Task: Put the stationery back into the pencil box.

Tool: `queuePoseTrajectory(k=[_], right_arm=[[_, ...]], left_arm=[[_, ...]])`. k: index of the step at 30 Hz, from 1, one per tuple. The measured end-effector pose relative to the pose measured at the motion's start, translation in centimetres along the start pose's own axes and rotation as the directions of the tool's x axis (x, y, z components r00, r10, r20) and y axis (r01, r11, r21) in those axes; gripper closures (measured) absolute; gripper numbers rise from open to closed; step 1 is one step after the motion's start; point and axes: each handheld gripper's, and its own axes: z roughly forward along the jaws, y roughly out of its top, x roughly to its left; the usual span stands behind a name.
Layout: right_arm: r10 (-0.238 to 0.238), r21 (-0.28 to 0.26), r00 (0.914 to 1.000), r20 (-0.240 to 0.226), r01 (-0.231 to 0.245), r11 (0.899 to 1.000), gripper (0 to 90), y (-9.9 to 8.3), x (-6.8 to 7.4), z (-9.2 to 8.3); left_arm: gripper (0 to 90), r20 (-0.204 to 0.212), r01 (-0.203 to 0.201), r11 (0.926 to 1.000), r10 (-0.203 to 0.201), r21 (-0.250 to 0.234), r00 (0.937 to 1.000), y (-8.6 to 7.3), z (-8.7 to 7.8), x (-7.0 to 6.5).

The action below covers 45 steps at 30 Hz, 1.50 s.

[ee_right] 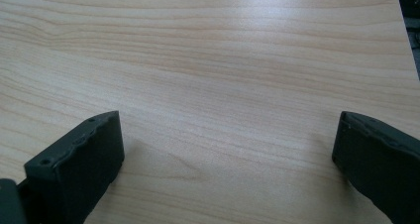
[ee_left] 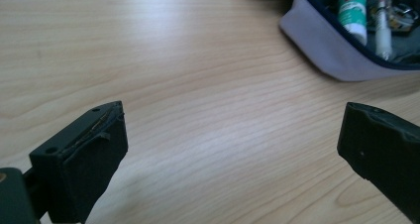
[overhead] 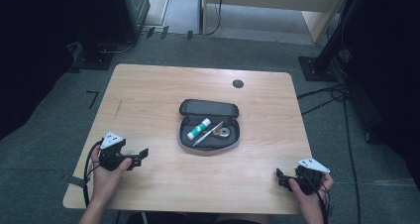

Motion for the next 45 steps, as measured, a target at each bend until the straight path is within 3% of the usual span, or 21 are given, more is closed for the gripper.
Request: queuePoseTrajectory(k=[11, 27, 29, 32, 34, 36, 45], right_arm=[[0.008, 0.001, 1.0, 0.005, -0.008, 1.0, 0.0, 0.0, 0.0, 0.0], [0.007, 0.003, 1.0, 0.006, -0.007, 1.0, 0.0, 0.0, 0.0, 0.0], [0.008, 0.003, 1.0, 0.006, -0.008, 1.0, 0.0, 0.0, 0.0, 0.0], [0.008, 0.003, 1.0, 0.005, -0.008, 1.0, 0.0, 0.0, 0.0, 0.0], [0.007, 0.003, 1.0, 0.005, -0.007, 1.0, 0.0, 0.0, 0.0, 0.0], [0.007, 0.002, 1.0, 0.005, -0.007, 1.0, 0.0, 0.0, 0.0, 0.0], [-0.004, 0.003, 1.0, -0.006, 0.004, 1.0, 0.0, 0.2, -0.1, 0.2]], left_arm=[[0.0, -0.062, 0.03, 0.9995, -0.029, 0.01, 0.9976, -1.9, -1.4, 1.9], [0.0, -0.171, 0.044, 0.9979, -0.035, 0.048, 0.9847, -4.5, -3.2, 4.3], [0.0, -0.182, 0.042, 0.9977, -0.032, 0.054, 0.9827, -4.6, -3.4, 4.4], [0.0, -0.226, 0.026, 0.9951, -0.004, 0.095, 0.9742, -4.9, -3.5, 4.5], [0.0, -0.227, 0.026, 0.9943, -0.002, 0.103, 0.974, -5.0, -3.4, 4.5], [0.0, -0.257, -0.005, 0.992, 0.038, 0.126, 0.9656, -5.1, -3.2, 4.0], [0.0, -0.253, -0.015, 0.9915, 0.047, 0.129, 0.9662, -5.0, -2.9, 3.8]])
